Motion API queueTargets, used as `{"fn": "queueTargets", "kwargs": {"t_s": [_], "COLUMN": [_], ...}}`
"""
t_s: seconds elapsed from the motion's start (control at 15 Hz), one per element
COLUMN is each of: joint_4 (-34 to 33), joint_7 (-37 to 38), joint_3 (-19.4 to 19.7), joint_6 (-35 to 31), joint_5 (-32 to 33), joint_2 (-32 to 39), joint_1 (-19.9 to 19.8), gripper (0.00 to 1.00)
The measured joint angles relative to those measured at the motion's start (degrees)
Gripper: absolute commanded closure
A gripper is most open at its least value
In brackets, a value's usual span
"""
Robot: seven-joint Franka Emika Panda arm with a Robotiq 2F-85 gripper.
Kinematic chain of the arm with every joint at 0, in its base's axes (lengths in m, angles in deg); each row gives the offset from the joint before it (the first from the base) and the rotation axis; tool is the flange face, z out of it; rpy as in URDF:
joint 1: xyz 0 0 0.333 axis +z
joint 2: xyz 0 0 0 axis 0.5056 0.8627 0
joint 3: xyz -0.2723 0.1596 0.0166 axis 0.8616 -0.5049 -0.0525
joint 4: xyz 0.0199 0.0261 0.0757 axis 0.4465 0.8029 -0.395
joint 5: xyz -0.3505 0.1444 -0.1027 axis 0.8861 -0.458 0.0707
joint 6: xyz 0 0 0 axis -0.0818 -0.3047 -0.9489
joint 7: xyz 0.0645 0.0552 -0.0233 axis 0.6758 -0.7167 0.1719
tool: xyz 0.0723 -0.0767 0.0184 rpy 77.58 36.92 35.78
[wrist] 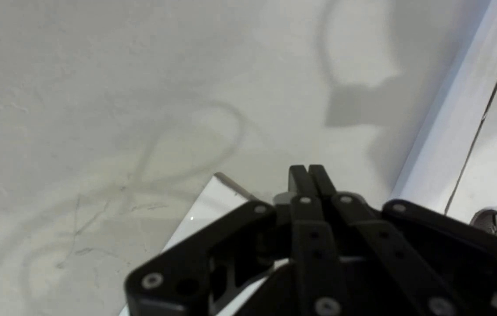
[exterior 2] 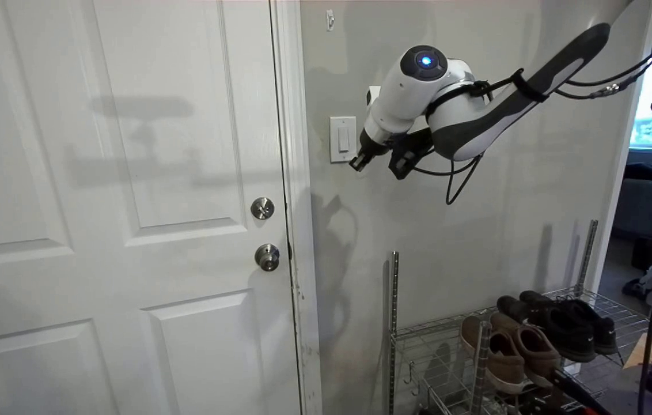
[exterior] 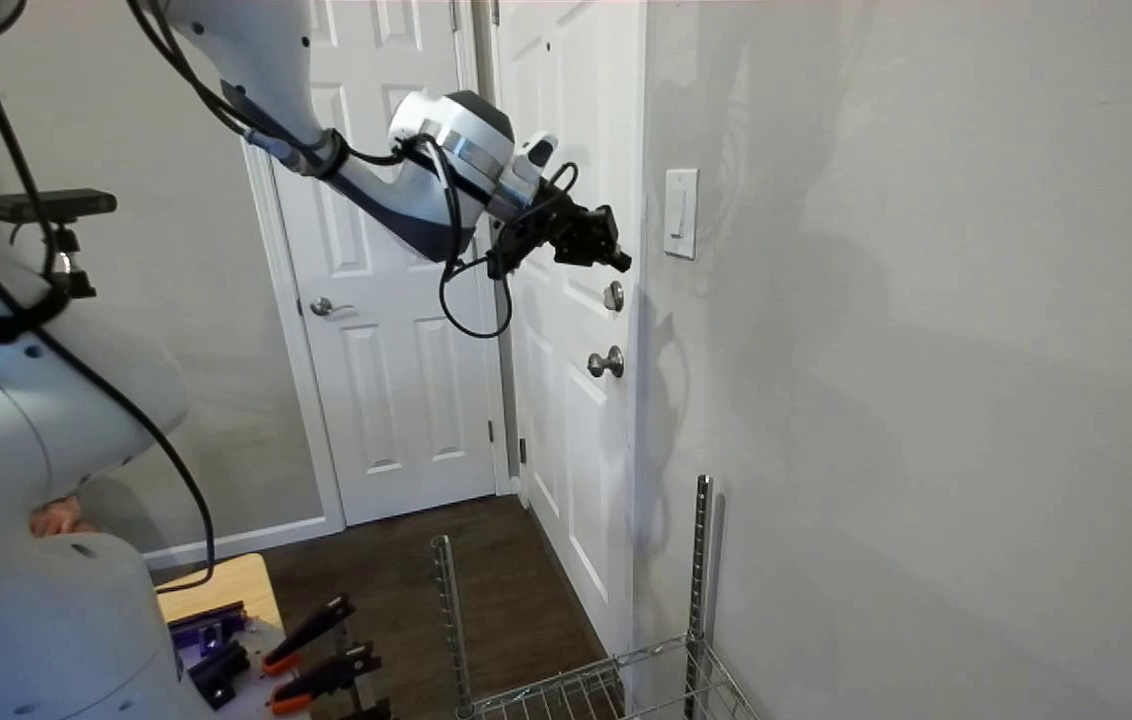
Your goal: Flip the light switch on the wall
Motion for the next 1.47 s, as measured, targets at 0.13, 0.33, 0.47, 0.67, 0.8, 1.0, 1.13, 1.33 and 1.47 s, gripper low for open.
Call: {"fn": "queueTargets", "kwargs": {"t_s": [0.13, 0.33, 0.47, 0.67, 0.8, 1.0, 1.13, 1.33, 1.47], "joint_4": [-1.97, -4.95, -7.00, -9.62, -11.22, -13.42, -14.41, -15.06, -15.11], "joint_7": [4.45, 9.18, 10.92, 11.80, 11.96, 11.99, 12.22, 14.21, 14.27], "joint_3": [-2.54, -5.67, -7.02, -8.21, -8.26, -5.38, 3.58, 17.33, 25.86], "joint_6": [0.70, 3.68, 6.62, 11.03, 13.51, 15.92, 15.90, 15.96, 15.96], "joint_5": [6.26, 14.14, 18.44, 23.65, 26.61, 29.36, 29.38, 29.31, 25.71], "joint_2": [1.55, 5.23, 8.45, 13.54, 16.77, 20.59, 20.95, 20.17, 19.65], "joint_1": [-2.85, -5.62, -6.07, -5.57, -4.56, -0.28, 8.90, 22.79, 31.17], "gripper": [0.95, 0.96, 0.95, 0.95, 0.96, 0.95, 0.96, 0.95, 0.95]}}
